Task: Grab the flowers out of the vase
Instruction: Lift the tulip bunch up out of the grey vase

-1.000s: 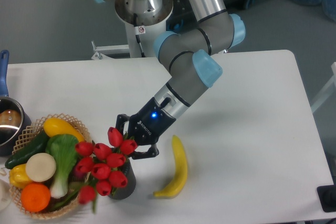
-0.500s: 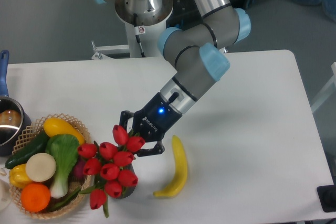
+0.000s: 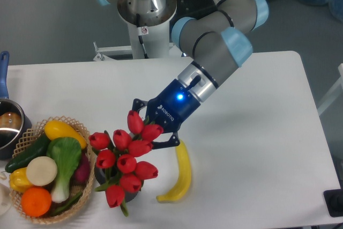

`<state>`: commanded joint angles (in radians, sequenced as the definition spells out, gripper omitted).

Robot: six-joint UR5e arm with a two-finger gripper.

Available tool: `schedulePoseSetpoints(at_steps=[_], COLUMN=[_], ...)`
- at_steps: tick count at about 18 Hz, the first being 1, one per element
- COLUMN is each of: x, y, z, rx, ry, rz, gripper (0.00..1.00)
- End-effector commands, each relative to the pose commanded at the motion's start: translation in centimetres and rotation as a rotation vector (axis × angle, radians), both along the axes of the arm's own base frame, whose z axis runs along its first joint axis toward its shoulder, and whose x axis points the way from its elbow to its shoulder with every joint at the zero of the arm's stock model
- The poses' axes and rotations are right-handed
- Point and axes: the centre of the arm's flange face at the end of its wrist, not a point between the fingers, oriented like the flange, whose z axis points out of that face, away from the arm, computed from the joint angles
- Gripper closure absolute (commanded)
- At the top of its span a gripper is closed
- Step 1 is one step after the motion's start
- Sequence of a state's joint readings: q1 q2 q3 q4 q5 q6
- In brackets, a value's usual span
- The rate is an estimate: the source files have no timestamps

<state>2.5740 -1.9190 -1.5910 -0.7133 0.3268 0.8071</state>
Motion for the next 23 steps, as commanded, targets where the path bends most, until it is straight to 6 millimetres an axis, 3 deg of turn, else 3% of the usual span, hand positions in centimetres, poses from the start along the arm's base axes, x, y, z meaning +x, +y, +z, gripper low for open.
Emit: schedulePoseSetpoints(at_steps=[5, 23], x=[-2.4, -6.0], y=[-1.2, -4.6], z=[4.3, 8.9], rx=[0.051, 0.131], ry=[-0.058, -0.118], rz=[0.032, 0.067], gripper=[0.93, 0.94])
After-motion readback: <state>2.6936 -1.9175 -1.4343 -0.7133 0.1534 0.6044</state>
